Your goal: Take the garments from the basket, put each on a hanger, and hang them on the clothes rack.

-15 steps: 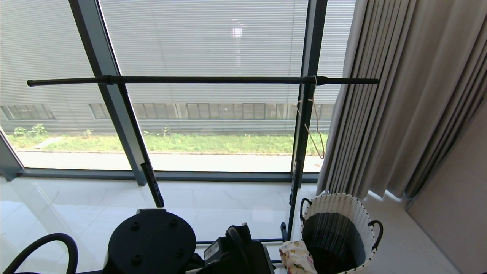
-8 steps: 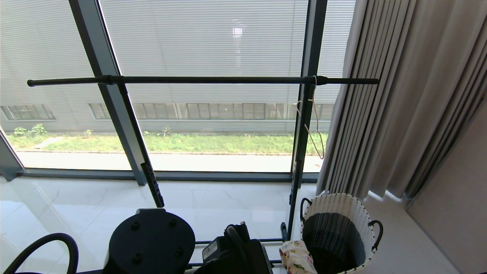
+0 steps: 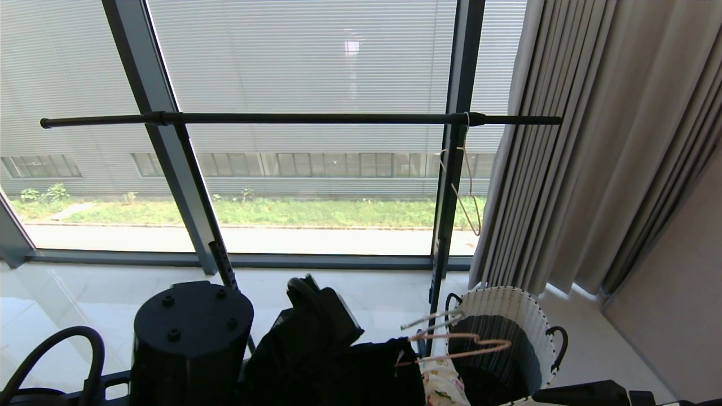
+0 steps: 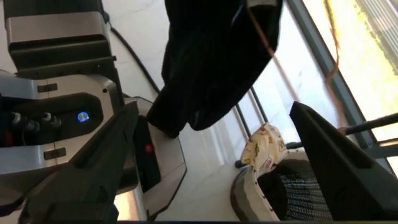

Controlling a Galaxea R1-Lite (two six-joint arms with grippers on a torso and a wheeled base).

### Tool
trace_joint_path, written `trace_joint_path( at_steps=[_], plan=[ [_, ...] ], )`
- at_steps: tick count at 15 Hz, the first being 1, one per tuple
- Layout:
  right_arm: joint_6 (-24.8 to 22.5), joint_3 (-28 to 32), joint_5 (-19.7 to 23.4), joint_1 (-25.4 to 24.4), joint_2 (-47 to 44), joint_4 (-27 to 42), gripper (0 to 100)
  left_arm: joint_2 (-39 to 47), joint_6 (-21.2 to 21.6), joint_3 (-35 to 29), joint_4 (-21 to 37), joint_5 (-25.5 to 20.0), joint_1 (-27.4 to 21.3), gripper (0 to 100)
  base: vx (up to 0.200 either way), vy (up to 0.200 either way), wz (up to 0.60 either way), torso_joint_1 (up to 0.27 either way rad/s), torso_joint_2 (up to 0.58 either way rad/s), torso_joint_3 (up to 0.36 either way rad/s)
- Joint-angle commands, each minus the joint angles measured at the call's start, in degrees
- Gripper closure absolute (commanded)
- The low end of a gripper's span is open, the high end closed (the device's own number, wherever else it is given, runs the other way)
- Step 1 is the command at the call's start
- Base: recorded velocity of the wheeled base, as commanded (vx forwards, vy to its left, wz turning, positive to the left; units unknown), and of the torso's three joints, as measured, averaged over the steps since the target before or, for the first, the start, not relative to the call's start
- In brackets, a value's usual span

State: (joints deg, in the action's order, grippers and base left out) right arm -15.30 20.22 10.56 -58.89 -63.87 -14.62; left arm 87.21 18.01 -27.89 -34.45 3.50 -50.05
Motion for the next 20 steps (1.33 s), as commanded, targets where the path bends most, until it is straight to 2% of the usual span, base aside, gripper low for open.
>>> trace_joint_path(
  at_steps=[1, 2, 4, 5, 6, 8, 9, 10, 11, 13, 18, 20],
  plan=[
    [0.8, 0.3, 0.0, 0.6, -3.7, -2.9, 0, -0.4, -6.8, -2.3, -2.4, 5.8, 1.2, 100, 0.000, 0.000, 0.00, 0.000, 0.00, 0.000],
    [1.8, 0.3, 0.0, 1.1, -6.4, -6.6, 0, -0.6, -9.4, -3.3, -2.6, 9.2, 1.1, 100, 0.000, 0.000, 0.00, 0.000, 0.00, 0.000],
    [5.1, 0.6, -0.8, 3.4, -13.7, -15.4, 0, -2.2, -10.4, -3.9, -2.7, 10.4, 1.2, 100, 0.000, 0.000, 0.00, 0.000, 0.00, 0.000],
    [6.6, 1.6, -4.0, 4.7, -18.0, -19.3, 0, -2.7, -10.4, -4.0, -2.8, 10.5, 1.1, 100, 0.000, 0.000, 0.00, 0.000, 0.00, 0.000],
    [9.4, 3.9, -9.2, 4.9, -22.8, -23.3, 0, -3.3, -10.4, -4.5, -3.4, 10.5, 1.1, 100, 0.000, 0.000, 0.00, 0.000, 0.00, 0.000],
    [17.8, 11.5, -16.1, 4.8, -30.7, -27.4, 0, -3.6, -10.1, -4.8, -5.5, 10.6, 1.1, 100, 0.000, 0.000, 0.00, 0.000, 0.00, 0.000],
    [19.4, 13.7, -17.4, 4.8, -32.5, -27.4, 0, -3.8, -10.1, -5.0, -5.7, 10.6, 1.1, 100, 0.000, 0.000, 0.00, 0.000, 0.00, 0.000],
    [22.3, 18.8, -21.5, 4.8, -37.5, -27.4, 0, -3.8, -10.1, -5.6, -5.8, 10.6, 1.1, 100, 0.000, 0.000, 0.00, 0.000, 0.00, 0.000],
    [23.9, 21.7, -23.7, 4.8, -40.0, -27.5, 0, -3.8, -10.1, -5.8, -5.8, 10.6, 1.1, 100, 0.000, 0.000, 0.00, 0.000, 0.00, 0.000],
    [26.0, 25.4, -27.1, 4.8, -43.3, -27.5, 0, -3.8, -10.1, -6.1, -5.8, 10.6, 0.9, 100, 0.000, 0.000, 0.00, 0.000, 0.00, 0.000],
    [26.1, 25.3, -27.8, 2.2, -44.4, -27.5, 0, -3.5, -10.4, -6.6, -5.8, 10.6, 0.9, 100, 0.000, 0.000, 0.00, 0.000, 0.00, 0.000],
    [26.0, 25.2, -29.5, 1.3, -45.5, -27.5, 0, -3.5, -10.4, -6.8, -5.8, 10.6, 0.9, 100, 0.000, 0.000, 0.00, 0.000, 0.00, 0.000]
  ],
)
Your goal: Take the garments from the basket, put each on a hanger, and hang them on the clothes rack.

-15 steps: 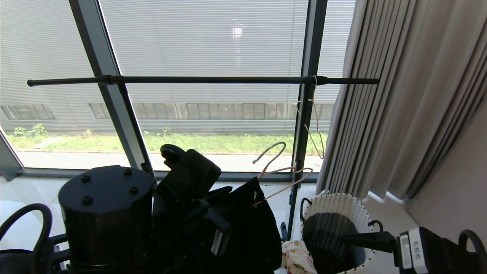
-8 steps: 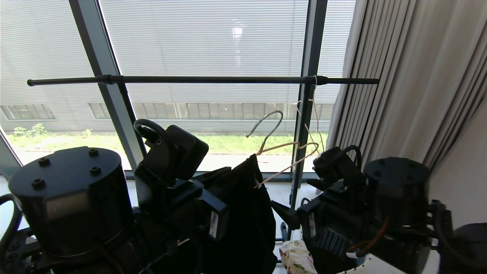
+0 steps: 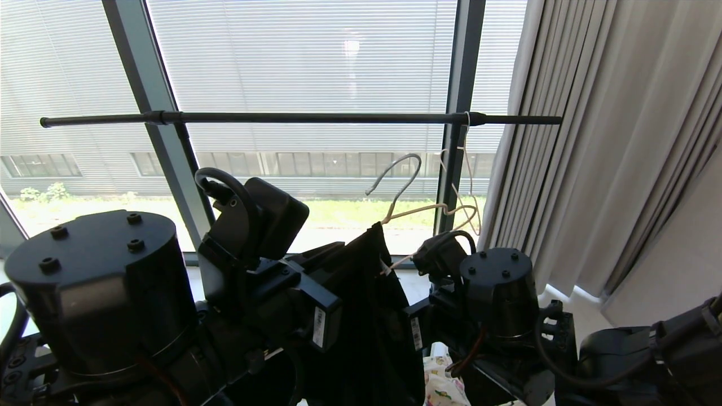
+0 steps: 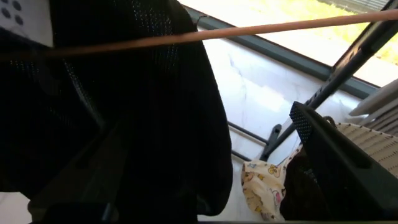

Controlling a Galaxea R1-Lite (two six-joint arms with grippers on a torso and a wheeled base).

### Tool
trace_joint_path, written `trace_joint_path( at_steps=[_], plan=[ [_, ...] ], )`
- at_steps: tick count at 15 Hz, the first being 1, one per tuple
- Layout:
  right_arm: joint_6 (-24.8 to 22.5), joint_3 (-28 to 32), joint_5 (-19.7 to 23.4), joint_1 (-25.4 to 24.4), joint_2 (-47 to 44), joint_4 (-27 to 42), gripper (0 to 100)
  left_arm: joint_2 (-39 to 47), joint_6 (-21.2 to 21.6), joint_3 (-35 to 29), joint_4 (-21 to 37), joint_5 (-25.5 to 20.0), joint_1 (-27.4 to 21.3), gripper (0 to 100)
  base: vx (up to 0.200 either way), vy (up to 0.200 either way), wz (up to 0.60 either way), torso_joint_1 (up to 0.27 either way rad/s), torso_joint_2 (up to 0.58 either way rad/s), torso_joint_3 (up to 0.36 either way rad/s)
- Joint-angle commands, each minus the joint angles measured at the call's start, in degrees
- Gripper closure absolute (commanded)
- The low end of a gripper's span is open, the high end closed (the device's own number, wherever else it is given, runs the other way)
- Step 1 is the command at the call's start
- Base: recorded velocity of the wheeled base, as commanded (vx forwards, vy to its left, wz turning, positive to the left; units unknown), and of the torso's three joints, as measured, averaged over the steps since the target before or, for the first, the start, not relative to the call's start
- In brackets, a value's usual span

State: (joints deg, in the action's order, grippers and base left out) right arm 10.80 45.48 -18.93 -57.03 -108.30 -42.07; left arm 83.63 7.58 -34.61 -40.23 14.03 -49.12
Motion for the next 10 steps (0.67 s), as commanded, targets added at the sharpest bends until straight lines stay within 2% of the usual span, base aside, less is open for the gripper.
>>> trace_joint_path(
  at_steps=[1, 4, 5, 8, 10],
  plan=[
    [-0.1, -0.1, -1.9, -0.8, -1.7, 0.0, 0, 0.0, 0.0, -0.3, 0.0, 0.0, 0.0, 100, 0.000, 0.000, 0.00, 0.000, 0.00, 0.000],
    [-0.7, -1.3, -9.5, 0.0, -4.0, 0.4, 0, -0.1, -0.1, -0.7, 0.0, 0.0, 0.1, 100, 0.000, 0.000, 0.00, 0.000, 0.00, 0.000],
    [-1.6, -1.8, -10.4, 1.6, -3.8, 0.5, 0, -0.1, -0.1, -0.5, 0.0, 0.1, 0.0, 100, 0.000, 0.000, 0.00, 0.000, 0.00, 0.000],
    [-5.5, -2.7, -14.1, 9.7, -1.9, 0.5, 0, 0.1, -0.1, -0.4, 0.0, 0.7, 0.2, 100, 0.000, 0.000, 0.00, 0.000, 0.00, 0.000],
    [-7.9, -2.7, -15.1, 15.6, -0.5, 0.5, 0, 0.0, -0.2, -0.3, -0.1, 0.9, 0.2, 100, 0.000, 0.000, 0.00, 0.000, 0.00, 0.000]
  ],
)
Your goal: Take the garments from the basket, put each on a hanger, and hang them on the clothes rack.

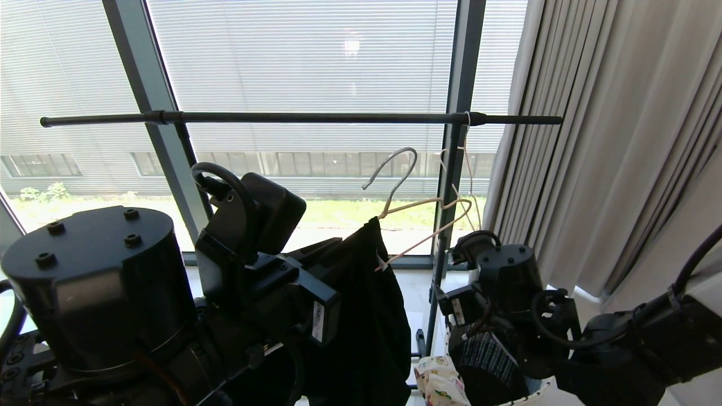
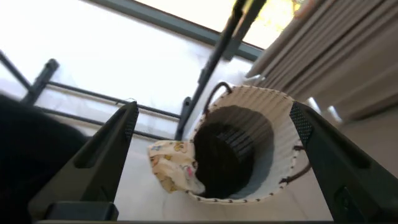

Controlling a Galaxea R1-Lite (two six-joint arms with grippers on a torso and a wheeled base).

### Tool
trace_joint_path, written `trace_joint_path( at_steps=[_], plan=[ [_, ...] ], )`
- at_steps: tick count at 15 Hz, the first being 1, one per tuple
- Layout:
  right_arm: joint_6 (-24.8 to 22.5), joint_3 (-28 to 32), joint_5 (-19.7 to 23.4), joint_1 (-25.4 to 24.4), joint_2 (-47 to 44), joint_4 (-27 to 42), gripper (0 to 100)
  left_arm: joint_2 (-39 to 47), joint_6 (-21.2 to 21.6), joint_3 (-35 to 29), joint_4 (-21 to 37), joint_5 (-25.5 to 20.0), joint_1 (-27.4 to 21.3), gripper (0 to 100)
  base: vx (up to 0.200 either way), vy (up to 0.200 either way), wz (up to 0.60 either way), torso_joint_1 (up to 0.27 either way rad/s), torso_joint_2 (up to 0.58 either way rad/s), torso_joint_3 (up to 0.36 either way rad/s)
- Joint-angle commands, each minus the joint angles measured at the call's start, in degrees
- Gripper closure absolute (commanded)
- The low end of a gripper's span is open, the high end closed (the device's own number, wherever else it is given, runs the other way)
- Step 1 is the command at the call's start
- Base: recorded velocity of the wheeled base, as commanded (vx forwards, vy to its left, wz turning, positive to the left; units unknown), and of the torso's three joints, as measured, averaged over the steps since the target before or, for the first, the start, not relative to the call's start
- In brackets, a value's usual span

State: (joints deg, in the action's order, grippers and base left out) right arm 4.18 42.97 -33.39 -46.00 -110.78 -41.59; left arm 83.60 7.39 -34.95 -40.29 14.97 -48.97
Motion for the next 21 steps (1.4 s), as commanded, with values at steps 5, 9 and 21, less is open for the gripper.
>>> trace_joint_path(
  at_steps=[5, 9, 21],
  plan=[
    [4.3, 1.6, 2.4, -4.6, 4.4, -3.0, 0, 0.8, -0.4, -0.5, -0.6, 0.0, 0.0, 100, 0.000, 0.000, 0.00, 0.000, 0.00, 0.000],
    [10.3, 2.9, 2.4, -14.2, 2.2, -3.0, 0, 1.3, -0.7, -1.4, -2.4, 0.0, -0.5, 100, 0.000, 0.000, 0.00, 0.000, 0.00, 0.000],
    [8.6, 6.0, 2.4, -15.5, -4.6, -2.5, 0, 0.9, -0.8, -2.2, -2.4, 0.0, -1.8, 100, 0.000, 0.000, 0.00, 0.000, 0.00, 0.000]
  ],
)
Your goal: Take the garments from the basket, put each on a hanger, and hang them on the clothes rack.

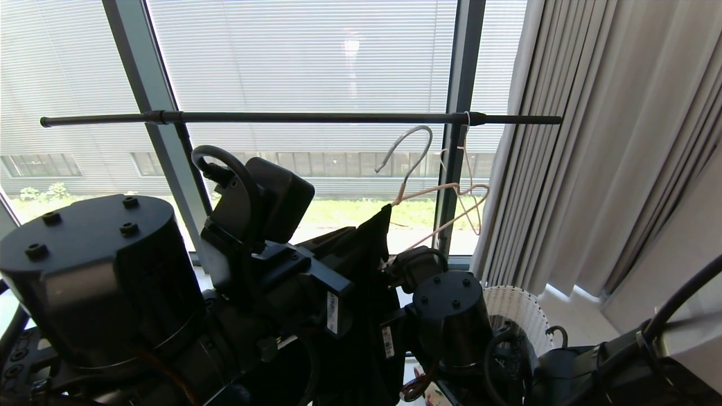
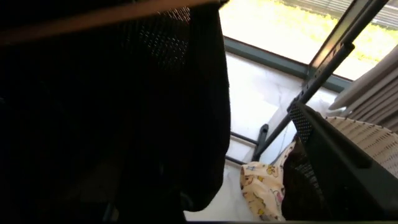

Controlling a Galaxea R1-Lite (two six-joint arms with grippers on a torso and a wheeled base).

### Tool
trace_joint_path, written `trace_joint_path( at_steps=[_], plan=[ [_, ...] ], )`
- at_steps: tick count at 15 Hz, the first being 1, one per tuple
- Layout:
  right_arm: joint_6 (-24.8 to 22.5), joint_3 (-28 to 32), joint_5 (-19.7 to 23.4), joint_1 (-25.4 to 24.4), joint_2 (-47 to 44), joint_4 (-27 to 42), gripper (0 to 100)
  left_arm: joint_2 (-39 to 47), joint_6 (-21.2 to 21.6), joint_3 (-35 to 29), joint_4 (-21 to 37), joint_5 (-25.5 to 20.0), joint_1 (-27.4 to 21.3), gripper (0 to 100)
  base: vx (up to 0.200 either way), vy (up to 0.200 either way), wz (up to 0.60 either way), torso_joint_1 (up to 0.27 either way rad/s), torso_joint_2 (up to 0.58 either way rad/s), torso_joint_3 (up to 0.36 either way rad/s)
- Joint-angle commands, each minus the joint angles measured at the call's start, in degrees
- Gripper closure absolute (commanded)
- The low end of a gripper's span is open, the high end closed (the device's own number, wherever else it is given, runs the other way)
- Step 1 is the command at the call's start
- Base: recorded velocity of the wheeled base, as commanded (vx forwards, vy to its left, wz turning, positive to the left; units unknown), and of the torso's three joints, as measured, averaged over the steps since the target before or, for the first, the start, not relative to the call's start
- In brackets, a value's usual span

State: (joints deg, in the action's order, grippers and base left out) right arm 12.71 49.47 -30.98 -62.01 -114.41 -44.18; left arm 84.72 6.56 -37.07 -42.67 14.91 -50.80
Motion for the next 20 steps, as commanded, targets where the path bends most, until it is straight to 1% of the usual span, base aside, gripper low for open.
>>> trace_joint_path(
  at_steps=[1, 4, 7, 8, 12, 14, 16, 18, 20],
  plan=[
    [-1.6, -1.4, 0.0, 1.4, -1.1, 0.0, 0, -0.6, 0.0, 0.0, 0.0, 0.0, 0.0, 100, 0.000, 0.000, 0.00, 0.000, 0.00, 0.000],
    [-4.6, -2.3, -0.9, 5.7, -0.9, 0.0, 0, -0.7, 0.0, 0.1, 0.0, 0.0, 0.3, 100, 0.000, 0.000, 0.00, 0.000, 0.00, 0.000],
    [-6.9, -2.4, -4.3, 10.2, -0.5, 0.0, 0, -0.7, 0.0, 0.2, 0.0, 0.1, 1.9, 100, 0.000, 0.000, 0.00, 0.000, 0.00, 0.000],
    [-7.3, -2.7, -5.1, 12.4, 0.2, 0.0, 0, -0.8, 0.0, 0.2, 0.0, 0.1, 3.0, 100, 0.000, 0.000, 0.00, 0.000, 0.00, 0.000],
    [-8.8, -5.6, -5.2, 17.1, 2.6, -0.2, 0, -1.3, 0.1, 0.5, 0.0, 0.1, 3.7, 100, 0.000, 0.000, 0.00, 0.000, 0.00, 0.000],
    [-8.9, -5.7, -5.0, 19.1, 3.8, -0.2, 0, -1.4, 0.4, 1.0, 0.0, 0.0, 4.1, 100, 0.000, 0.000, 0.00, 0.000, 0.00, 0.000],
    [-9.6, -5.8, -4.2, 22.0, 5.6, -0.2, 0, -1.6, 0.8, 3.1, 0.0, -0.1, 4.3, 100, 0.000, 0.000, 0.00, 0.000, 0.00, 0.000],
    [-10.1, -5.8, -2.6, 24.6, 7.0, -0.2, 0, -2.9, 0.8, 5.2, -0.1, -0.3, 4.3, 100, 0.000, 0.000, 0.00, 0.000, 0.00, 0.000],
    [-11.1, -5.6, 0.7, 27.3, 8.9, -0.2, 0, -5.1, 0.8, 7.9, 0.0, -0.8, 4.3, 100, 0.000, 0.000, 0.00, 0.000, 0.00, 0.000]
  ],
)
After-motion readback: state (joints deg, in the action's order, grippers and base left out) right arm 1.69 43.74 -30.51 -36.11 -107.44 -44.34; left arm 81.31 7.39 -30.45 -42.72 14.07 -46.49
